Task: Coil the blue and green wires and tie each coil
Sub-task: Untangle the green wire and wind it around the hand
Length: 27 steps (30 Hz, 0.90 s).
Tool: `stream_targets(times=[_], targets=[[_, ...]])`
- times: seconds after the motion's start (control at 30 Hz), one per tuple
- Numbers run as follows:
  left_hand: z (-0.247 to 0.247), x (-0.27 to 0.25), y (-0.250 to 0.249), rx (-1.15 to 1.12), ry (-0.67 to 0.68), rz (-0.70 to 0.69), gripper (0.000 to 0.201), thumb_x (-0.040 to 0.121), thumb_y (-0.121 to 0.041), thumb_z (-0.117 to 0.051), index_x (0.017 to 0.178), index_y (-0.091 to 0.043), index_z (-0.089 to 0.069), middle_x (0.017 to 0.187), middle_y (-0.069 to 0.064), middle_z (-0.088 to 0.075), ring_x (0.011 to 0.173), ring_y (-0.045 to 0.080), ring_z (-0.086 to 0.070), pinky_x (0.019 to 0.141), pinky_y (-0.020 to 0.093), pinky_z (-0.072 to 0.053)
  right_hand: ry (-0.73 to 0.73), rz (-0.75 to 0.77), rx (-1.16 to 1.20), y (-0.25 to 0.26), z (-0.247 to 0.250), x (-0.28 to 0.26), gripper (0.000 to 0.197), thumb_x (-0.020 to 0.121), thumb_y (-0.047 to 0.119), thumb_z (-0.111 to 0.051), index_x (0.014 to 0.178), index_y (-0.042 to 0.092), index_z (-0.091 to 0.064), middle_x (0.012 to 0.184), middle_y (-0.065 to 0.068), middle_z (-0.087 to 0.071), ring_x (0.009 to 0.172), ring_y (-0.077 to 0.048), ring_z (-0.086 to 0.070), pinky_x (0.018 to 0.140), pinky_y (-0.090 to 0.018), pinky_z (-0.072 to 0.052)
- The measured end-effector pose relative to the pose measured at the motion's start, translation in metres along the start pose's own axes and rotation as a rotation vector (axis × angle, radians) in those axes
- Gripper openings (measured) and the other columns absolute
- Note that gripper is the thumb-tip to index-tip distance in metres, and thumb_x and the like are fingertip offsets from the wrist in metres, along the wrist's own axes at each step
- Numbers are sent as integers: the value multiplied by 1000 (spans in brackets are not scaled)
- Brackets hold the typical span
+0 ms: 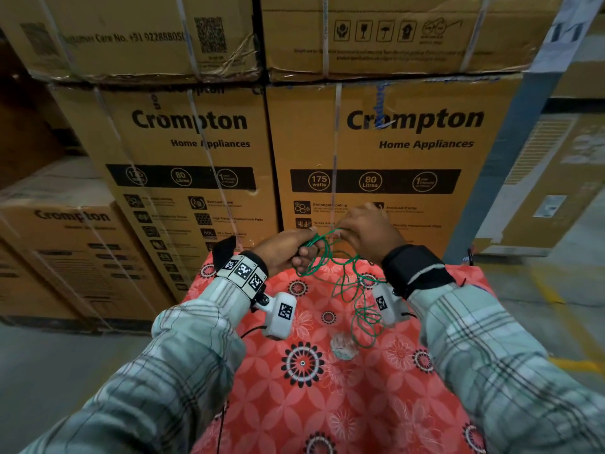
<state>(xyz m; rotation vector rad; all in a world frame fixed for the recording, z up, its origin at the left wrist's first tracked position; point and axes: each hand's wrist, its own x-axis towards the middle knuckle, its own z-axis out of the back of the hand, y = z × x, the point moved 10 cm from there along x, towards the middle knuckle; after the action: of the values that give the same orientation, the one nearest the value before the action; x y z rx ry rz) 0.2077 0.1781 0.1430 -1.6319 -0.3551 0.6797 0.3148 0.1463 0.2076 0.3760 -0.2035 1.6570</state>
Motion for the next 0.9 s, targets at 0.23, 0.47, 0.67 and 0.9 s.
stream_targets(times=[0.23, 0.47, 0.67, 0.9], targets=[[1, -4, -14, -150, 31, -11, 31, 103, -23, -28, 75, -18, -41, 42, -13, -26, 30, 1, -20, 36, 15, -20, 133, -151, -133, -12, -33, -8, 21, 94, 33, -47, 107, 29, -63, 114, 3, -57, 113, -25, -41, 89, -43, -36], [39, -9, -62, -581, -124, -222, 30, 102, -26, -31, 76, -19, -44, 40, -10, -29, 30, 1, -24, 38, 17, -25, 370, -318, -12, -37, -95, -54, 22, 96, 29, -44, 105, 23, -63, 113, -8, -55, 114, -30, -45, 93, -44, -42], [51, 4, -72, -685, -270, -325, 26, 102, -19, -31, 81, -16, -46, 46, -8, -39, 40, 6, -36, 46, 20, -37, 322, -189, 12, 0, -103, -57, 30, 86, 9, -51, 112, 21, -59, 126, -6, -45, 122, -28, -36, 97, -39, -33], [45, 16, -59, -313, -349, -320, 23, 106, -18, -25, 98, -9, -45, 98, 11, -74, 83, 18, -72, 72, 28, -55, 278, 118, -58, 60, -67, -40, 26, 80, 5, -56, 95, 24, -65, 116, -2, -53, 117, -26, -42, 89, -37, -34]])
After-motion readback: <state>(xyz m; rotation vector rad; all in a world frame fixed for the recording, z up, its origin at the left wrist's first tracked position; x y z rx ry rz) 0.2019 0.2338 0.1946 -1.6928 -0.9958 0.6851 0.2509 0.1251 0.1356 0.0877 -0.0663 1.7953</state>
